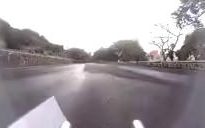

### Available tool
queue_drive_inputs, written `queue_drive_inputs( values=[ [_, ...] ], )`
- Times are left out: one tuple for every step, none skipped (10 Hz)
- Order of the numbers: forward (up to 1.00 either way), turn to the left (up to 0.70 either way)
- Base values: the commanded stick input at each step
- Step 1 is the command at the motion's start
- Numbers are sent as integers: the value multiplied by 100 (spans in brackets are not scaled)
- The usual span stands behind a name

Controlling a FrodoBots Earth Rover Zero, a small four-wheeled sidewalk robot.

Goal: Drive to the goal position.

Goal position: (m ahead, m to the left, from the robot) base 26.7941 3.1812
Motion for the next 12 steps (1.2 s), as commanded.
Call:
queue_drive_inputs(
  values=[
    [100, 0],
    [100, 0],
    [100, 0],
    [100, 0],
    [100, 0],
    [100, 0],
    [100, 0],
    [100, 0],
    [100, 0],
    [100, 0],
    [100, 0],
    [100, 0]
  ],
)
